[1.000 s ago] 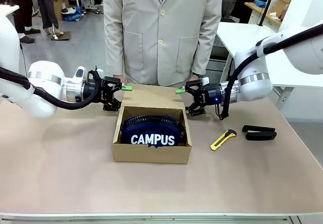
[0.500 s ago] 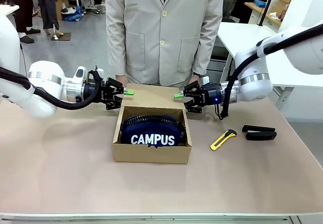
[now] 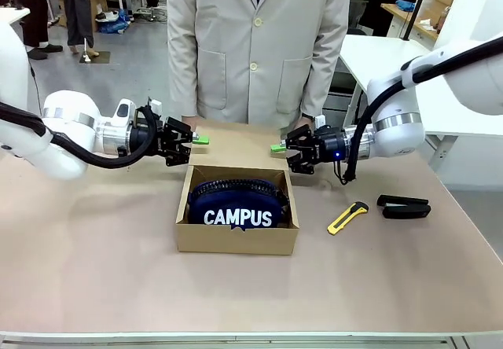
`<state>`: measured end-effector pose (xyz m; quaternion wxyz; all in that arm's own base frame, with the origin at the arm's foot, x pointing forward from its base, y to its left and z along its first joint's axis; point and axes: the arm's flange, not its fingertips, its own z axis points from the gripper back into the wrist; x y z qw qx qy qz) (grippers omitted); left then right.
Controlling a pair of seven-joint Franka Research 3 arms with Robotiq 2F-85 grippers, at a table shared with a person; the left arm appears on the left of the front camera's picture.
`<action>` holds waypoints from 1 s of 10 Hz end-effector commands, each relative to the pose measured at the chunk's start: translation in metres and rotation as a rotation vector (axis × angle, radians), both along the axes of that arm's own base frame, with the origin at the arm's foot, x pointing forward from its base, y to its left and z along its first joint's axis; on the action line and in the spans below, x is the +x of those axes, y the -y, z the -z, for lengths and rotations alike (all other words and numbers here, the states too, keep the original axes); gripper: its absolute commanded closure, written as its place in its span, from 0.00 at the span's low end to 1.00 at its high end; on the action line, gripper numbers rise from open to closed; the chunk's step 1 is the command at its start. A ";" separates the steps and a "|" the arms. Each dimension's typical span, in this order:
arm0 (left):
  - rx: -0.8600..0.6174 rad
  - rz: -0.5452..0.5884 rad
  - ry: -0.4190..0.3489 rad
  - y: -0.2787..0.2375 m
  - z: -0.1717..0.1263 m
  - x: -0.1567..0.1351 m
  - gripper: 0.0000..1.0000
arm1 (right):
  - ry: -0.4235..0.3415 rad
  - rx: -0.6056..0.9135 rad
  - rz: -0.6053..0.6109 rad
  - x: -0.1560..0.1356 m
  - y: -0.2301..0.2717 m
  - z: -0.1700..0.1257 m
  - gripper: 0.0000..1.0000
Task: Pack the item into the box.
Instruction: Close the Mailer Box.
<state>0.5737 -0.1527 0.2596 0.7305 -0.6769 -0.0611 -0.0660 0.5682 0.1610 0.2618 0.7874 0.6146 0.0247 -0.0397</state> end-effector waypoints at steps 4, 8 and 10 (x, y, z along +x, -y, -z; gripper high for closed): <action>-0.034 -0.041 0.193 0.000 -0.036 -0.027 0.60 | 0.196 0.070 0.019 -0.034 0.011 -0.034 0.56; -0.026 -0.030 0.183 -0.002 -0.044 -0.023 0.60 | 0.206 0.060 0.001 -0.031 0.010 -0.042 0.56; -0.026 -0.030 0.183 -0.002 -0.044 -0.023 0.60 | 0.206 0.060 0.001 -0.031 0.010 -0.042 0.56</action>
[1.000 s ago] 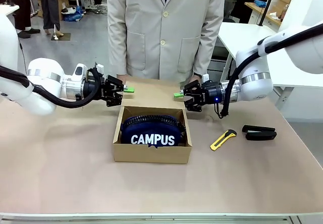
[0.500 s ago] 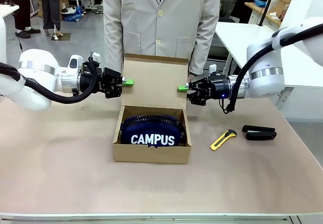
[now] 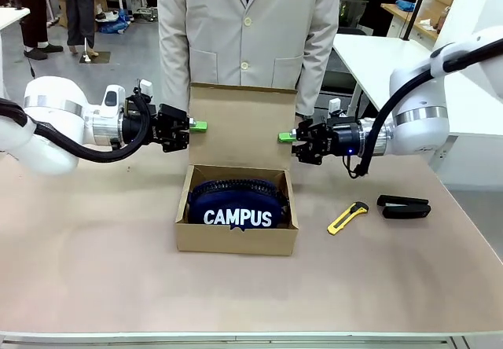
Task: Pack the item into the box.
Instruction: Close the Mailer Box.
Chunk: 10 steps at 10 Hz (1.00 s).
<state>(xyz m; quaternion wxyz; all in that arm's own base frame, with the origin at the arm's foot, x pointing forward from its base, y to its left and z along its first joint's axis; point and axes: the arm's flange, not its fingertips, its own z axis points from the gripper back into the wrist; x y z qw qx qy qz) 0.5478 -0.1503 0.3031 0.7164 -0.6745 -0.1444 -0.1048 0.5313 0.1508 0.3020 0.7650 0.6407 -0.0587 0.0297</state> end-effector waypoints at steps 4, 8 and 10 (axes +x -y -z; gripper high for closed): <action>0.012 0.032 0.119 0.000 -0.002 -0.003 0.59 | 0.106 0.040 -0.043 -0.002 -0.002 -0.003 0.56; -0.113 0.049 0.510 -0.021 -0.018 -0.031 0.59 | 0.465 0.069 -0.058 -0.017 0.003 -0.012 0.56; -0.170 0.040 0.609 -0.023 -0.026 -0.042 0.59 | 0.624 0.073 -0.053 -0.031 0.003 -0.017 0.56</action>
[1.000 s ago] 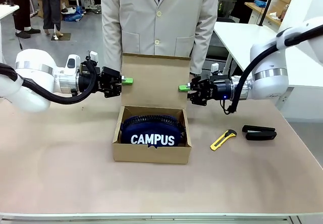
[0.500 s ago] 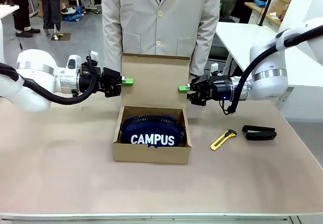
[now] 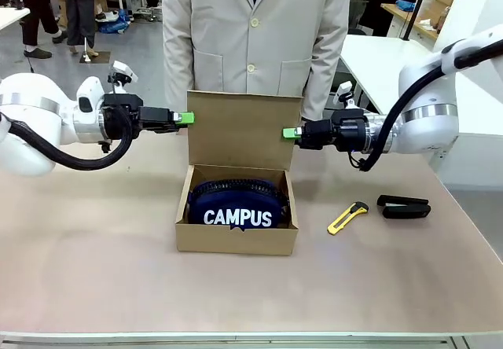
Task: Pack the item into the box.
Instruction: Close the Mailer Box.
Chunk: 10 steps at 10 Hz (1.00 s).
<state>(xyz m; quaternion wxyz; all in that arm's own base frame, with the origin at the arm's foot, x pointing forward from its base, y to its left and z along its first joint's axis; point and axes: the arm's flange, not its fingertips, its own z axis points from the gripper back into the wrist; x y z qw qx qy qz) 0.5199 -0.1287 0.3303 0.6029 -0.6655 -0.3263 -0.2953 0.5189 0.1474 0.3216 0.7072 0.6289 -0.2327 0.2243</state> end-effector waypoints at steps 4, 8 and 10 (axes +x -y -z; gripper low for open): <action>0.018 0.068 0.145 0.010 0.001 -0.034 0.59 | 0.318 0.032 0.036 -0.053 -0.004 -0.009 0.56; 0.085 -0.056 0.077 0.013 0.011 -0.036 0.59 | 0.228 -0.012 0.036 -0.070 -0.007 -0.009 0.56; 0.047 0.075 0.128 0.012 0.008 -0.032 0.59 | 0.307 0.017 0.007 -0.063 0.000 -0.013 0.56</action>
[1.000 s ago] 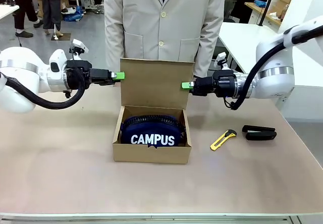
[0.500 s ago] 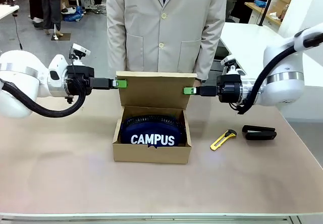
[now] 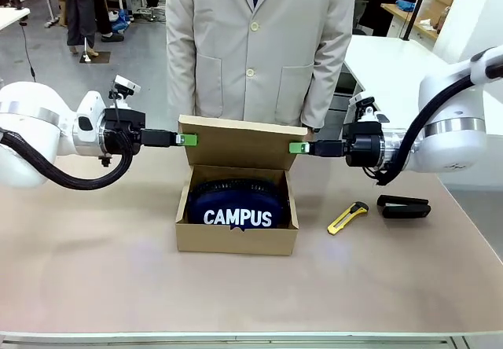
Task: Pack the item into the box.
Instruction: Close the Mailer Box.
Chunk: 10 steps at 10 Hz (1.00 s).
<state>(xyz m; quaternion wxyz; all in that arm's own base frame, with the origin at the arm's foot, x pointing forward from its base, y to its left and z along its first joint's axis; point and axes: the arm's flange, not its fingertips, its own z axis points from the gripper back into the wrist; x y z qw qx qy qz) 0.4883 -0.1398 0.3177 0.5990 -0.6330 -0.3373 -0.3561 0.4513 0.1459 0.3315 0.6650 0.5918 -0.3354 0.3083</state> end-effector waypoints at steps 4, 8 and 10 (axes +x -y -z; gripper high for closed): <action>0.014 0.117 0.055 0.007 0.002 -0.006 0.59 | 0.006 0.001 0.001 0.002 0.000 -0.002 0.56; -0.026 0.147 0.336 0.006 0.003 -0.023 0.59 | 0.271 0.007 -0.060 -0.007 -0.004 0.019 0.56; -0.042 0.099 0.414 0.006 0.003 -0.023 0.59 | 0.369 0.013 -0.091 -0.016 -0.001 0.026 0.56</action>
